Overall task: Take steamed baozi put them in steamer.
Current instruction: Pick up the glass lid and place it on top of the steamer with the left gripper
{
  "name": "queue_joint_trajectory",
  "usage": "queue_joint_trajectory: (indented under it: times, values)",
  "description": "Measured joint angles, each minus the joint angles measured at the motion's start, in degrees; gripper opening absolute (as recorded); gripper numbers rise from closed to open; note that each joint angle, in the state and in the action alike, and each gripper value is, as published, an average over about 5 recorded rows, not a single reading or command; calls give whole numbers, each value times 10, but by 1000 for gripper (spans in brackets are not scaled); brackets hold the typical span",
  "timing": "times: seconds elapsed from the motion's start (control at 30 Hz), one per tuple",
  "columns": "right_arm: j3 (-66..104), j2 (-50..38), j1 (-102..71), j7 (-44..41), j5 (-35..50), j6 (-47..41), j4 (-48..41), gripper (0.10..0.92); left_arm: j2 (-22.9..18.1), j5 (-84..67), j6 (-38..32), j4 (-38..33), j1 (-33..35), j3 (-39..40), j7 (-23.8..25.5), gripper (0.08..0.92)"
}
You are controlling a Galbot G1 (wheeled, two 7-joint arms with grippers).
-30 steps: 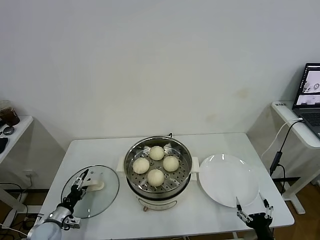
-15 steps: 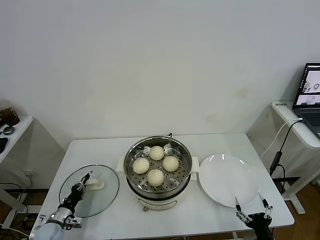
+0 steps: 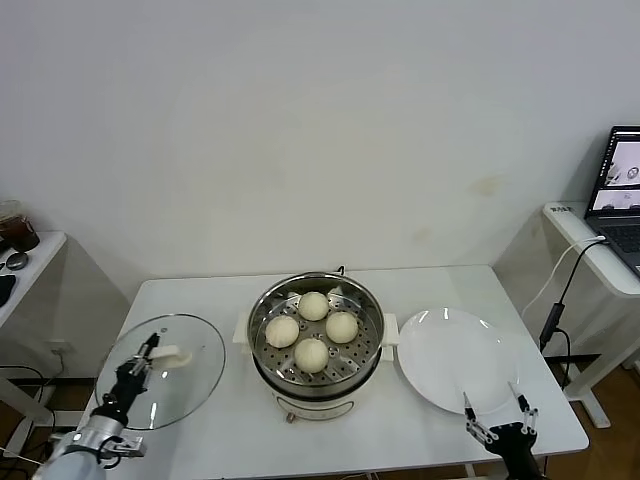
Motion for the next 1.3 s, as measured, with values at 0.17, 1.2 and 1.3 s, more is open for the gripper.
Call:
queue_joint_trajectory:
  times: [0.17,1.2,1.3]
  values:
    - [-9,-2,0,-3,2,0,0,823,35,-70,37,-84,43,-21,24,174]
    - [-47,39,35,13,-89,17,-48,823,56,-81,409,-276,-197,416,258,174]
    - [-47,40,36,14,-93,17,-49,823,33,-46,419,-265,-216,450,272,174]
